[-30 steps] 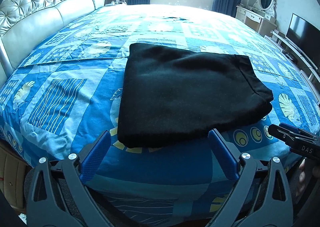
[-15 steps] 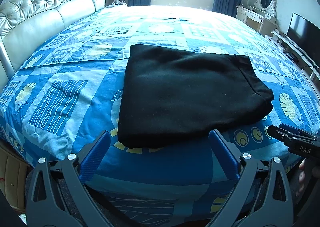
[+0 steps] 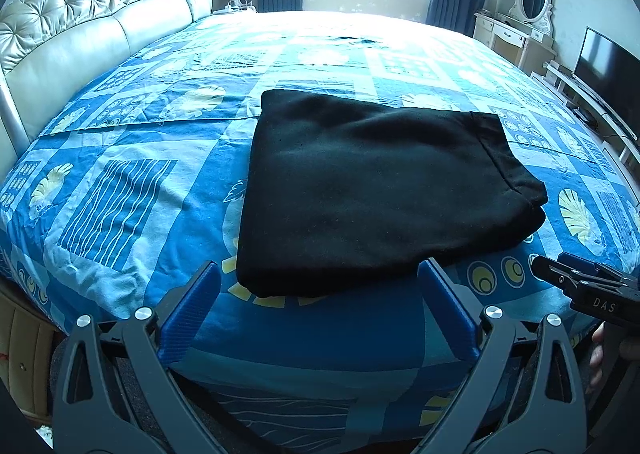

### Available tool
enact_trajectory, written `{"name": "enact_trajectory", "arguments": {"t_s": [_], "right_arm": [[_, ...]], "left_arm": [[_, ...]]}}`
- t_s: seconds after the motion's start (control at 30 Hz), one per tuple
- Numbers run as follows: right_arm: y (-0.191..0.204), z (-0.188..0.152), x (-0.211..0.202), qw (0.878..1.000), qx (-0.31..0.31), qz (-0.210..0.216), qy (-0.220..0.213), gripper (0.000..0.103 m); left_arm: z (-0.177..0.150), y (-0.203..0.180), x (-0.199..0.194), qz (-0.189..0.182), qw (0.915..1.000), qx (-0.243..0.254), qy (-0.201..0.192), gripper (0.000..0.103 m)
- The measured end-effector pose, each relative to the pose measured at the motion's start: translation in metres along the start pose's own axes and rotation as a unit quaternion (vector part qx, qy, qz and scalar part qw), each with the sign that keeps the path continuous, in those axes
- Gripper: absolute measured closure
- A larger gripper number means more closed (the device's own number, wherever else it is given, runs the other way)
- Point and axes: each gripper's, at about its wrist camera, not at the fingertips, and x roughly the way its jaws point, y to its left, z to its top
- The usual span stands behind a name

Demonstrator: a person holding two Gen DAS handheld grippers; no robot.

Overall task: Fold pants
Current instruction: 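Pull both open grippers back from the folded black trousers bundle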

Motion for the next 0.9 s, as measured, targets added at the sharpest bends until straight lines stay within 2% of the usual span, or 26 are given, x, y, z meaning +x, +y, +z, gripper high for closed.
{"name": "enact_trajectory", "arguments": {"t_s": [0.5, 0.9], "right_arm": [[0.0054, -0.0039, 0.0039, 1.0, -0.005, 0.004, 0.01, 0.02], [0.0075, -0.0058, 0.0069, 1.0, -0.004, 0.008, 0.017, 0.02]], "left_arm": [[0.0006, 0.0012, -0.0048, -0.011, 0.9998, -0.013, -0.006, 0.004], [0.0021, 0.0028, -0.0024, 0.002, 0.9999, -0.014, 0.003, 0.004]]}}
